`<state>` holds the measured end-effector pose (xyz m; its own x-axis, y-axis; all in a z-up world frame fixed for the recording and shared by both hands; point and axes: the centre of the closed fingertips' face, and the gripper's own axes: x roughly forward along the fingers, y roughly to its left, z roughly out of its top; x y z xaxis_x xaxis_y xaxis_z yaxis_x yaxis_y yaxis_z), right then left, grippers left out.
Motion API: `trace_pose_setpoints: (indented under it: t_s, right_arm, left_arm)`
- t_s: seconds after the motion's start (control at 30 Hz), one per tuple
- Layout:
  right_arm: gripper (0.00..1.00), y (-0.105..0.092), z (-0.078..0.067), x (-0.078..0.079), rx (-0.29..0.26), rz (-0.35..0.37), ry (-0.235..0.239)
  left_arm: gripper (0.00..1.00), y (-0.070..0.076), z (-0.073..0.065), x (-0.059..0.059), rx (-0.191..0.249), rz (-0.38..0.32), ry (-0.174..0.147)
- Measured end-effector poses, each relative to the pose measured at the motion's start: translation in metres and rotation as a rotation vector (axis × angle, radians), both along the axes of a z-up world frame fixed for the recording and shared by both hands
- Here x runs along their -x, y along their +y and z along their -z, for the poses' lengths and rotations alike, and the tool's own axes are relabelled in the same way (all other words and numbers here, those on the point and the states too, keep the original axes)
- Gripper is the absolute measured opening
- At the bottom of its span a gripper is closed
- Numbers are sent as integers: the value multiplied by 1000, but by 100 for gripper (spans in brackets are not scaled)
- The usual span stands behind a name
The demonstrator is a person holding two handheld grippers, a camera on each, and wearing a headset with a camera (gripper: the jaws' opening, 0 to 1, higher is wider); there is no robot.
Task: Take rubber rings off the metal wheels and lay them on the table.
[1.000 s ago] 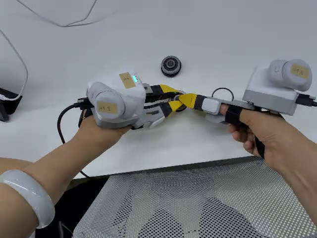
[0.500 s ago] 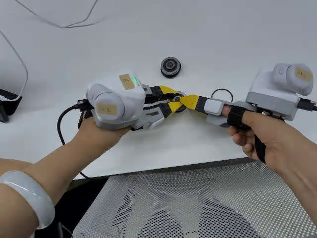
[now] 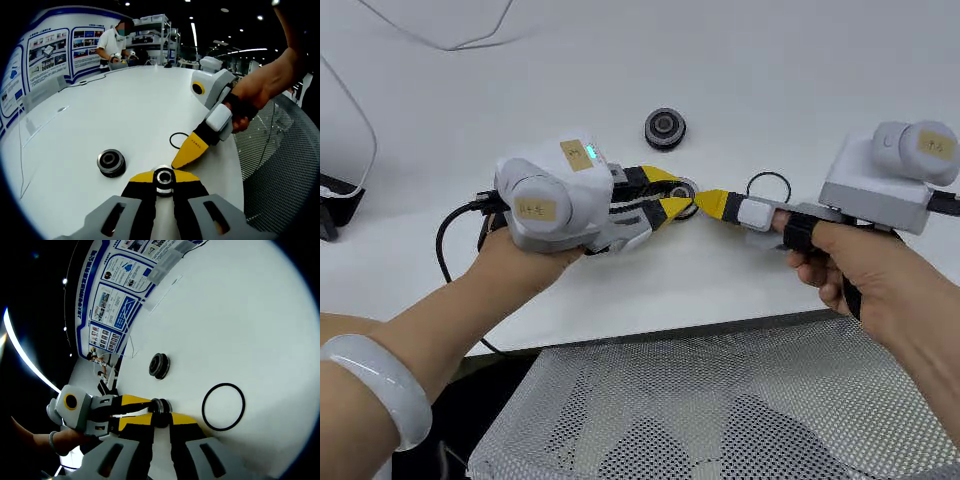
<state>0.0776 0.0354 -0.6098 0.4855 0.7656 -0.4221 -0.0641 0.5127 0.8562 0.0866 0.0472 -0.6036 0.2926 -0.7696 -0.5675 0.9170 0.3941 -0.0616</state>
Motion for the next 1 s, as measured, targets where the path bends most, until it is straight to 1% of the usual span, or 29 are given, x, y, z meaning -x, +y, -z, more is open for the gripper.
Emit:
trace_pose_setpoints:
  t_s: [0.03, 0.13, 0.17, 0.23, 0.3, 0.37, 0.4, 0.47, 0.53, 0.83, 0.9, 1.0]
  right_arm:
    - [13, -1, 3, -1, 22, -6, -14]
    - [13, -1, 5, -2, 27, -5, -9]
    - [13, -1, 5, -2, 21, -2, -5]
    - [13, 0, 5, -1, -15, 19, 27]
    - [13, 0, 5, -2, -20, 22, 21]
    - [11, 3, 3, -3, -47, 38, 33]
    - [10, 2, 4, -3, -38, 43, 35]
    - [9, 3, 3, -3, -45, 39, 38]
    - [9, 3, 2, -3, -39, 33, 33]
    - [7, 4, 1, 0, -43, 14, 41]
    - [7, 4, 1, 0, -55, 20, 50]
    - [6, 4, 0, 0, -49, 13, 42]
  left_arm:
    - [11, 0, 0, 0, 0, 0, 0]
    - [11, 0, 0, 1, 2, -1, 0]
    - [11, 0, 0, 1, 3, -1, 1]
    - [11, -1, -1, 1, 5, -1, 2]
    - [11, -1, -1, 1, 7, -1, 2]
    - [11, -1, -1, 1, 9, -2, 2]
    - [11, -1, -1, 1, 9, -2, 2]
    - [11, -1, -1, 1, 10, -2, 2]
    - [11, 0, -1, 1, 11, -2, 3]
    - [11, -1, -1, 1, 10, 0, 4]
    - [11, -1, -1, 1, 11, 0, 4]
    - [11, -1, -1, 1, 10, 0, 3]
